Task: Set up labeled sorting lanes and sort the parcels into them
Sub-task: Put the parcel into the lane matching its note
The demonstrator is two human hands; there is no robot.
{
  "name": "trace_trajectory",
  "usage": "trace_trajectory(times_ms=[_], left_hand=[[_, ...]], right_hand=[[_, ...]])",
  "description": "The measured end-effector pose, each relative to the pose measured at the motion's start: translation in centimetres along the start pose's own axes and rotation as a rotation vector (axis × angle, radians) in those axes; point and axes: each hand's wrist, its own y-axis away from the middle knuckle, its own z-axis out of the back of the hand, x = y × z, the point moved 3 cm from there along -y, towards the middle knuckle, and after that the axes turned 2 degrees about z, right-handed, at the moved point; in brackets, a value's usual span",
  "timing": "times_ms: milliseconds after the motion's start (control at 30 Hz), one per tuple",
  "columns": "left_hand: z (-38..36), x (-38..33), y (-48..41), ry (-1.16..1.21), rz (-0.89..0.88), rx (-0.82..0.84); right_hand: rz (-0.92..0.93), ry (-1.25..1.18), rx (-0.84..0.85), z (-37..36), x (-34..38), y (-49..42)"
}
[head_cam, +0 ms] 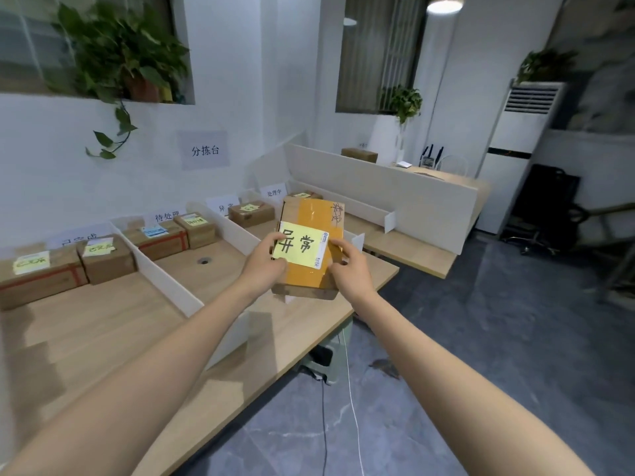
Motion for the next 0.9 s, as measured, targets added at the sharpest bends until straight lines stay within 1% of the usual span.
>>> trace_trajectory(times_ms=[167, 333, 533, 700, 900], left_hand=[[-2.8, -0.8, -7.1, 0.019, -0.039, 0.016], [-4.9, -1.7, -14.0, 0.041, -0.071, 0.058], [-7.4, -1.6, -18.9, 0.005, -0.093, 0.084], [-9.2, -1.2, -22.3, -0.035, -0.072, 0.057], [-11.5, -0.4, -26.0, -0.057, -0.012, -0.003]], right_hand=[[0.013, 0.045, -0.073, 1.6, -1.4, -6.9], [0.01, 0.021, -0.106, 2.8, -2.7, -13.2], [-0.017, 0.007, -0.144, 3.6, -4.8, -18.1], [-0.042, -0.02, -0.129, 4.3, -6.7, -21.8], [-0.015, -0.052, -0.045, 4.7, -9.3, -26.9]])
